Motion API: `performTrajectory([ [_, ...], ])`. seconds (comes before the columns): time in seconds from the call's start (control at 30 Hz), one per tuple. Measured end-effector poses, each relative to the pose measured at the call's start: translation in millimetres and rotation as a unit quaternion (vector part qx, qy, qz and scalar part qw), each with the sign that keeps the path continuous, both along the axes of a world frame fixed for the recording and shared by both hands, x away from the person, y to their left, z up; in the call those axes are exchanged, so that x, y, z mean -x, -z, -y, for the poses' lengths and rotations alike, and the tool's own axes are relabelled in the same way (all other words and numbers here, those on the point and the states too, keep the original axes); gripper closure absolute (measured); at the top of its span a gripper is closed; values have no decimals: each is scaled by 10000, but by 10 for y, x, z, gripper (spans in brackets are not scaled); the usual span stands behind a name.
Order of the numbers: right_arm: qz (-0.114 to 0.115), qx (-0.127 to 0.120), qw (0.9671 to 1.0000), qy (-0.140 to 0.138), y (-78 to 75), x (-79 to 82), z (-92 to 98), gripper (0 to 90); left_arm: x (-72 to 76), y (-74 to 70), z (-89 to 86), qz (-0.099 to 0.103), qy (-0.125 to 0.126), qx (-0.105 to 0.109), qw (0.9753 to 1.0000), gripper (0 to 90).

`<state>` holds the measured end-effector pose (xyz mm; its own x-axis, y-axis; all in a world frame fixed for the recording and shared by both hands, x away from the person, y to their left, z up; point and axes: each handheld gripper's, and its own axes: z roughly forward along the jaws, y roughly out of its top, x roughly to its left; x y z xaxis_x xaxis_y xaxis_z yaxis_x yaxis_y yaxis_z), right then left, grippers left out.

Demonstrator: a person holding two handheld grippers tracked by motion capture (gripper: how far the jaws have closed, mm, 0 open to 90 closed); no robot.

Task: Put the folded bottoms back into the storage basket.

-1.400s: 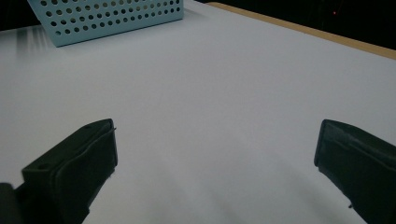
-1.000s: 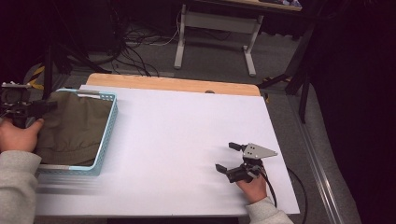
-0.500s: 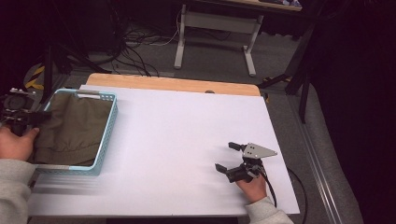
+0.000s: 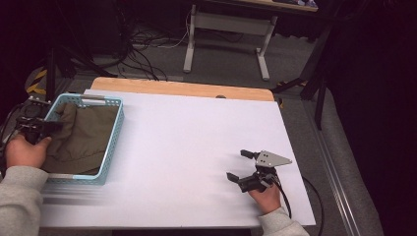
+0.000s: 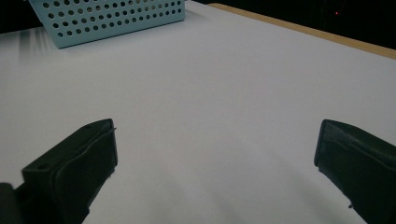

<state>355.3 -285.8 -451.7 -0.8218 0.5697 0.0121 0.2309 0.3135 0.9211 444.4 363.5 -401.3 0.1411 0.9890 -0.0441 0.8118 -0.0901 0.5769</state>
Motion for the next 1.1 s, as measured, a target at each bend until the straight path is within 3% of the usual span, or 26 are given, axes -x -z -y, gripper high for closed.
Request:
performTrajectory([
  [0.17, 3, -2, 10000, 11, 0, -1, 1, 0, 75, -104, 19, 355, 45, 67, 9993, 701],
  [0.27, 1, -1, 10000, 11, 0, -1, 1, 0, 135, -198, 20, 583, 66, 151, 9982, 676],
  [0.3, 2, 1, 10000, 9, 0, 0, 1, 0, 180, -268, 25, 750, 93, 256, 9968, 641],
  [0.33, 2, 1, 10000, 9, 0, 0, 1, 0, 180, -268, 25, 750, 93, 256, 9968, 627],
  [0.37, 1, 3, 10000, 12, -1, 2, 0, 0, 226, -327, 26, 943, 129, 366, 9948, 612],
  [0.7, -2, 8, 10000, 34, -2, 7, 3, 0, 364, -442, 132, 1324, 351, 483, 9894, 460],
  [0.83, 1, 6, 10000, 25, -2, 7, 2, 0, 429, -489, 228, 1560, 510, 443, 9854, 405],
  [0.9, -2, 8, 10000, 32, -3, 8, 1, 0, 493, -529, 322, 1707, 649, 414, 9823, 366],
  [0.93, -2, 8, 10000, 32, -3, 8, 1, 0, 493, -529, 322, 1707, 649, 414, 9823, 354],
  [1.0, 0, 11, 10000, 32, -2, 7, 1, 0, 550, -559, 393, 1832, 769, 433, 9791, 320],
  [1.1, 3, 10, 10000, 29, -2, 7, 0, 0, 579, -577, 421, 1873, 819, 498, 9776, 285],
])
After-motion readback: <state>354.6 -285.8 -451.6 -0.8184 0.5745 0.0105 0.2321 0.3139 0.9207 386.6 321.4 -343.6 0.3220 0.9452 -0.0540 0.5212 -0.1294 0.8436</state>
